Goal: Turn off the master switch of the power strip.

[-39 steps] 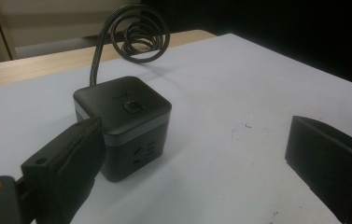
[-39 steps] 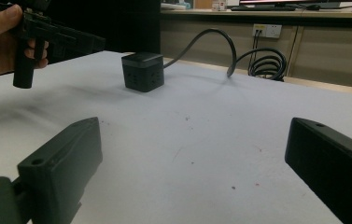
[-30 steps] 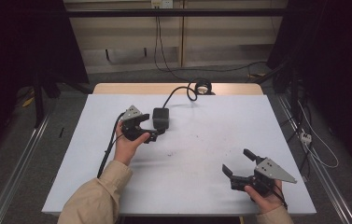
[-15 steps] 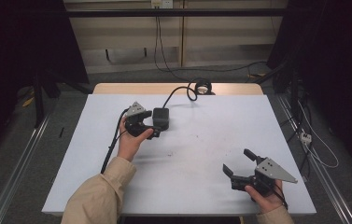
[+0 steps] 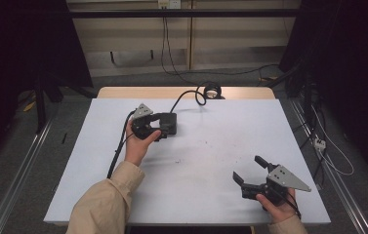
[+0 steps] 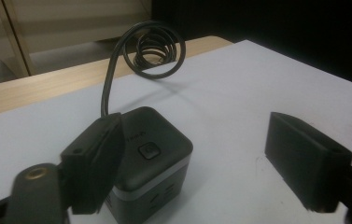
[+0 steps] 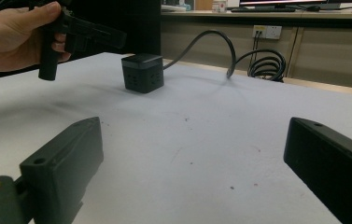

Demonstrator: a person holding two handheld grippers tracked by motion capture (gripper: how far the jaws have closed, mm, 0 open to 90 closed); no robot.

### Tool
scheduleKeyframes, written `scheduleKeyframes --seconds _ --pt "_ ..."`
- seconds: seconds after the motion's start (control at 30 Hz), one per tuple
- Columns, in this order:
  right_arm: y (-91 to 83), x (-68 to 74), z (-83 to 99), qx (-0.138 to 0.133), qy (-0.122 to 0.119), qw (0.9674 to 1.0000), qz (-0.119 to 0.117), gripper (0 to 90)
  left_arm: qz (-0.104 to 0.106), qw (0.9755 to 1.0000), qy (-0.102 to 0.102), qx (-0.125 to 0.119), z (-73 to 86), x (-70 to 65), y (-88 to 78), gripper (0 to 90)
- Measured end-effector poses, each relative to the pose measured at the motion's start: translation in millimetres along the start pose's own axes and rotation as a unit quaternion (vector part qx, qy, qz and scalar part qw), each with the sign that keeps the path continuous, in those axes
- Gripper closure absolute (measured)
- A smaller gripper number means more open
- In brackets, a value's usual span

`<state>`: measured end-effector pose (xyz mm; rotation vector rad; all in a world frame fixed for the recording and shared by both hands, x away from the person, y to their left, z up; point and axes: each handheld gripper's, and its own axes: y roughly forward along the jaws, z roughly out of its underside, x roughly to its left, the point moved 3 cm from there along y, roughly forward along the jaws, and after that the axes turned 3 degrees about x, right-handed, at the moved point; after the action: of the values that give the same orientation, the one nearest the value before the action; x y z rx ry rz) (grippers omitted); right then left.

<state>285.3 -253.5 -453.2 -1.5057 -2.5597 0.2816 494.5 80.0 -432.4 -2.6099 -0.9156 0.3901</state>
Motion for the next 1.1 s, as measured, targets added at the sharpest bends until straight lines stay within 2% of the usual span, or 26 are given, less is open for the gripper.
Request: scheduleKeyframes --seconds 0.07,0.3,0.43,0.63,0.8,1.03,1.1 --pt "0.1 0.0 0.1 0.0 0.001 1.0 0.001 4.6 0.002 1.0 -0.002 -0.001 0.0 1.1 0.5 28.3" --pt "-0.3 -1.7 0.4 -0.001 0.002 1.0 0.004 4.7 -0.012 0.9999 -0.001 0.002 1.7 6.2 2.6 40.2" --pt "-0.2 -1.7 0.5 -0.001 0.002 1.0 0.003 4.7 -0.019 0.9998 -0.006 0.003 2.1 9.2 3.8 43.4" --pt "0.0 -2.0 1.0 0.0 0.0 1.0 0.003 5.6 -0.017 0.9998 -0.006 0.007 -0.6 10.1 5.5 51.1" --pt "-0.3 -2.0 1.1 0.0 0.001 1.0 0.003 5.7 -0.012 0.9998 -0.015 0.005 -3.0 11.2 7.0 58.1" --pt "-0.8 -2.3 1.2 0.0 0.001 1.0 0.003 5.6 -0.015 0.9997 -0.017 0.006 -4.2 13.5 8.4 65.9" --pt "-0.9 -2.3 1.1 0.0 0.001 1.0 0.003 5.6 -0.018 0.9995 -0.023 0.006 -3.9 14.5 9.1 67.3"
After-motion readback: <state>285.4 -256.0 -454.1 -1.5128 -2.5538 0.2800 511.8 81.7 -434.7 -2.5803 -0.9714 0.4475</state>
